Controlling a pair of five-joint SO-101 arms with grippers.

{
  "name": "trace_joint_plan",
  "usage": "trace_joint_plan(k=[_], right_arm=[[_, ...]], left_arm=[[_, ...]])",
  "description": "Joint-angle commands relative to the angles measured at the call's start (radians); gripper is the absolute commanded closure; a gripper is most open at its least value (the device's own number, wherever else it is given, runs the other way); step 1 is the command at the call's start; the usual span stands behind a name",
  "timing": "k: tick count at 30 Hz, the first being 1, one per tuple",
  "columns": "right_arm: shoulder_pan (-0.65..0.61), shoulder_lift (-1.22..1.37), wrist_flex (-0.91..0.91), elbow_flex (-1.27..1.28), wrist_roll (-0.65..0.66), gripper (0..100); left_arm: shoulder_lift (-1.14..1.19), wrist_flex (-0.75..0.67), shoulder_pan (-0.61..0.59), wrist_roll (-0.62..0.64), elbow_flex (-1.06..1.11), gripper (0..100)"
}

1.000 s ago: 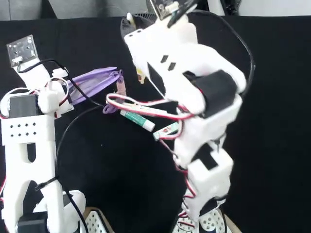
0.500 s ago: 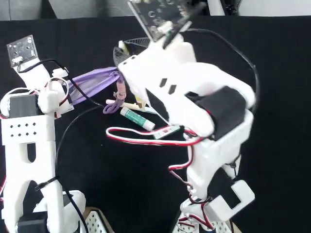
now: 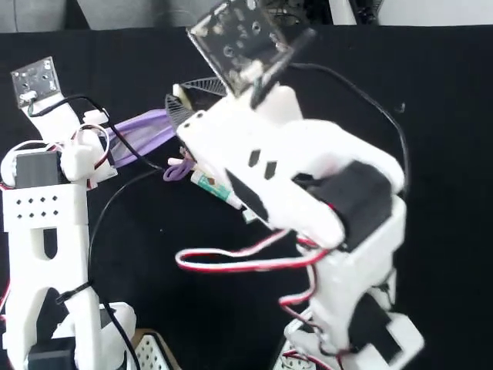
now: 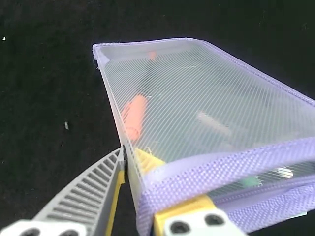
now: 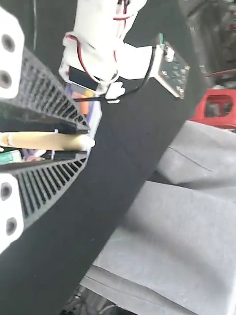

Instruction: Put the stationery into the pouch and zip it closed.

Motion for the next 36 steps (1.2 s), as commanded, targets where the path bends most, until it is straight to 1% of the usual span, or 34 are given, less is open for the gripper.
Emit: trace_joint_plan(k=[1,6,10,14,16,26,31,33,36], right_arm=[[-0.008,-0.159,-0.209,0.26,0.002,98.8],[-0.008,-0.358,-0.534,0.653,0.002,98.8],[-0.008,-0.515,-0.703,0.852,0.005,98.8],[-0.012,-0.601,-0.852,1.01,0.077,98.8],[-0.014,-0.624,-0.944,1.092,0.094,98.8],[-0.014,-0.651,-1.473,1.471,0.094,98.8],[-0.009,-0.651,-1.867,1.656,0.092,98.8],[-0.014,-0.651,-1.995,1.721,0.091,98.8],[-0.011,-0.654,-2.084,1.774,0.091,98.8]], left_arm=[[0.003,0.003,0.018,0.017,0.005,97],[0.003,0.003,0.016,0.017,0.005,97],[0.003,0.003,0.018,0.017,0.005,97],[0.003,0.003,0.019,0.017,0.005,97],[0.003,0.003,0.021,0.017,0.005,97],[0.003,0.003,0.022,0.017,0.005,97],[0.003,0.003,0.021,0.017,0.005,97],[0.006,0.003,0.021,0.017,0.005,97],[0.009,-0.002,0.021,0.017,0.005,97]])
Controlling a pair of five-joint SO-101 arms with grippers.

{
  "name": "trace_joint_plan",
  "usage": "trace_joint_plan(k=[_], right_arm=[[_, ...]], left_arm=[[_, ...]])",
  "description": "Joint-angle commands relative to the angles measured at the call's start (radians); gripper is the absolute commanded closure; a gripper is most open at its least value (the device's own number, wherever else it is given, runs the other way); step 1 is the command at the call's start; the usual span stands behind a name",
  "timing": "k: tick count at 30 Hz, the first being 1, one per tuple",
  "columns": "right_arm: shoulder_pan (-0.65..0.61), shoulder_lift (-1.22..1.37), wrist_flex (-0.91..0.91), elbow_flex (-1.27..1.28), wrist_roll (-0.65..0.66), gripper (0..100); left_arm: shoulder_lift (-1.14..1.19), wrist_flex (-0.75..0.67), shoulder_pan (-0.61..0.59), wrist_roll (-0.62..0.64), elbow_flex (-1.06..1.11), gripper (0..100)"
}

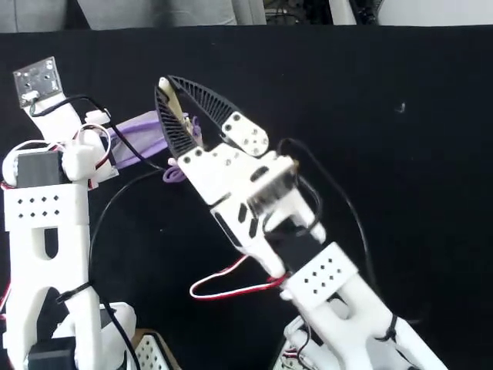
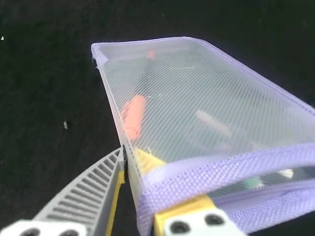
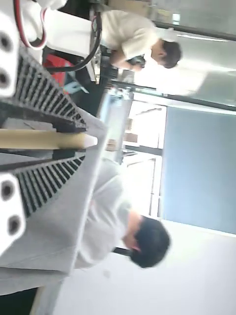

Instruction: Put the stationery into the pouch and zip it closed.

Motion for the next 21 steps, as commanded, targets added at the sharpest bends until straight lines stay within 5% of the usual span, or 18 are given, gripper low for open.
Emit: trace_joint_plan(k=[1,13,21], right_arm=[[-0.006,-0.042,-0.172,0.053,0.008,98.8],[-0.064,-0.349,-0.169,0.183,0.0,98.8],[-0.095,-0.239,-0.201,0.156,0.006,98.8]], left_arm=[[0.009,-0.003,0.016,0.017,0.004,97],[0.009,-0.005,0.016,0.017,0.004,97],[0.009,-0.002,0.018,0.017,0.004,97]])
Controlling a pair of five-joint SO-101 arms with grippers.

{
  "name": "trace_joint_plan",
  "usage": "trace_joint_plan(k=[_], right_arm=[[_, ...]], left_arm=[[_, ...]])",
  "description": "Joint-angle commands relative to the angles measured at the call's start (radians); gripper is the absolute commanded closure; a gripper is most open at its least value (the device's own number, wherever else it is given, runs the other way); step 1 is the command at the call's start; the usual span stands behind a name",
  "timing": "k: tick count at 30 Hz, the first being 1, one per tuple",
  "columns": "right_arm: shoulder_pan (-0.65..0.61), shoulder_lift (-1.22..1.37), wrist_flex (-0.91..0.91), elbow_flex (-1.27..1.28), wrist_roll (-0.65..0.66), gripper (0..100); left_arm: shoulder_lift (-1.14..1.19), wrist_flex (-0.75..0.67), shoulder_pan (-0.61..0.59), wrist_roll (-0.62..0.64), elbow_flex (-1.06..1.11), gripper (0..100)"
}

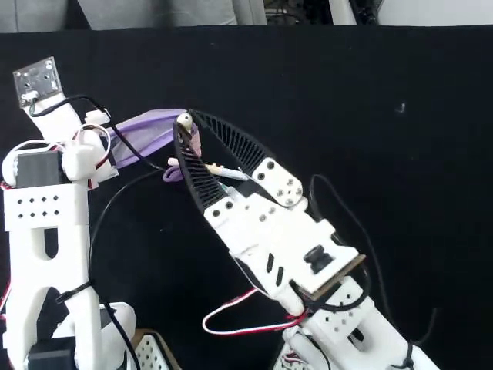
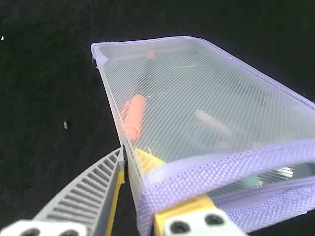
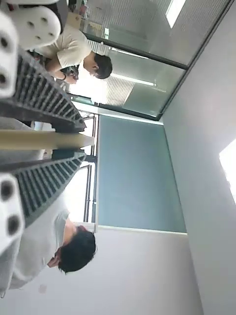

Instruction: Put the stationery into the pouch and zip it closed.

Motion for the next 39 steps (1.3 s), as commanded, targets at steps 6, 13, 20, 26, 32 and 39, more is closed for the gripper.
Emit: trace_joint_plan(k=[6,13,20,26,32,39], right_arm=[[-0.012,0.249,-0.209,-0.042,0.008,98.8],[-0.012,0.453,-0.385,-0.053,0.009,98.8],[0.031,0.59,-0.494,-0.048,0.009,98.8],[0.054,0.665,-0.496,-0.038,0.009,98.8],[0.052,0.788,-0.496,-0.042,0.009,98.8],[0.049,0.905,-0.494,-0.054,0.009,98.3]], left_arm=[[0.009,-0.002,0.025,0.017,0.004,97],[0.003,-0.025,0.076,0.017,0.039,97],[0.003,-0.026,0.074,0.017,0.035,97],[0.003,-0.026,0.073,0.017,0.033,97],[0.003,-0.026,0.073,0.017,0.033,97],[0.003,-0.025,0.064,0.017,0.033,97]])
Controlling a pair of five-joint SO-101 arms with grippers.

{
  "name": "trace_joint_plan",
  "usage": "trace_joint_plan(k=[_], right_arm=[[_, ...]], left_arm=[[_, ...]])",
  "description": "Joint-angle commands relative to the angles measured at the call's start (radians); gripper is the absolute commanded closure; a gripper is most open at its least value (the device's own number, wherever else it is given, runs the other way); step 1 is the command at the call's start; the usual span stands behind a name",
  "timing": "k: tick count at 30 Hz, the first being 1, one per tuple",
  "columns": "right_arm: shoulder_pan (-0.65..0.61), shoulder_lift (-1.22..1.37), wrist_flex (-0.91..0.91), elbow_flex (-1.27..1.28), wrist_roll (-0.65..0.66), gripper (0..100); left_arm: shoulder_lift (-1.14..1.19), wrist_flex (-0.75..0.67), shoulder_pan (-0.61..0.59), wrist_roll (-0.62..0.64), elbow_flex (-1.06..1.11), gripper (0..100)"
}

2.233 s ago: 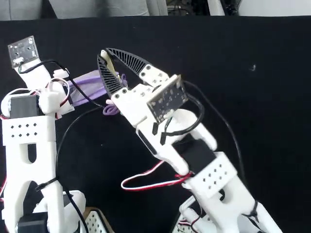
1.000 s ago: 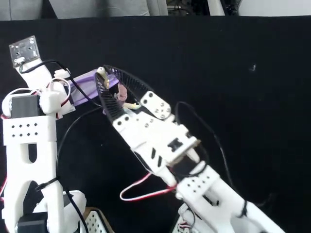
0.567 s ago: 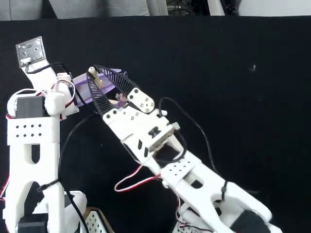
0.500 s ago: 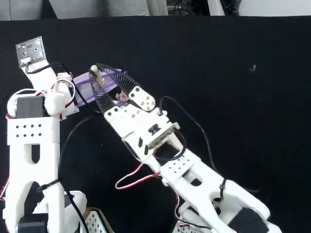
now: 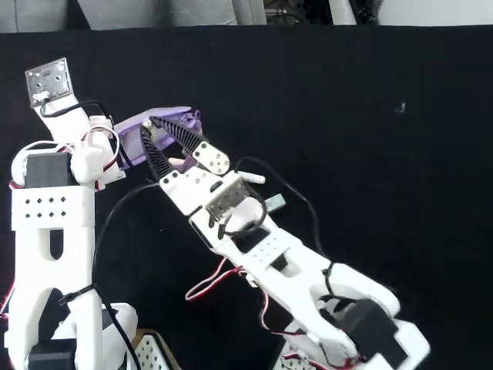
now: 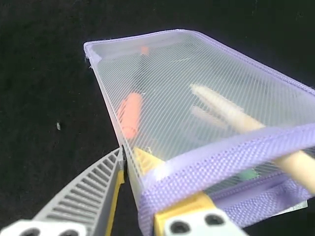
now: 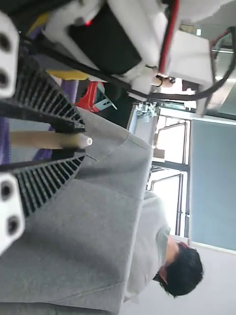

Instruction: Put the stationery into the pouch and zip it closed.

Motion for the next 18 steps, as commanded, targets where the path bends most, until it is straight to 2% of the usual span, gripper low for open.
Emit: trace_joint_plan(k=[1,4,10,18], right_arm=[[0.014,0.054,-0.003,-0.058,0.009,98.2],[0.015,0.114,-0.003,-0.077,0.009,96.9],[0.015,0.222,0.003,-0.148,0.011,81.6],[-0.028,0.211,-0.003,-0.145,0.199,81.4]], left_arm=[[0.005,-0.003,0.005,0.017,0.005,97],[0.003,-0.003,-0.021,0.017,0.005,97],[0.003,-0.003,-0.018,0.017,0.005,97],[0.003,-0.002,-0.019,0.017,0.005,97]])
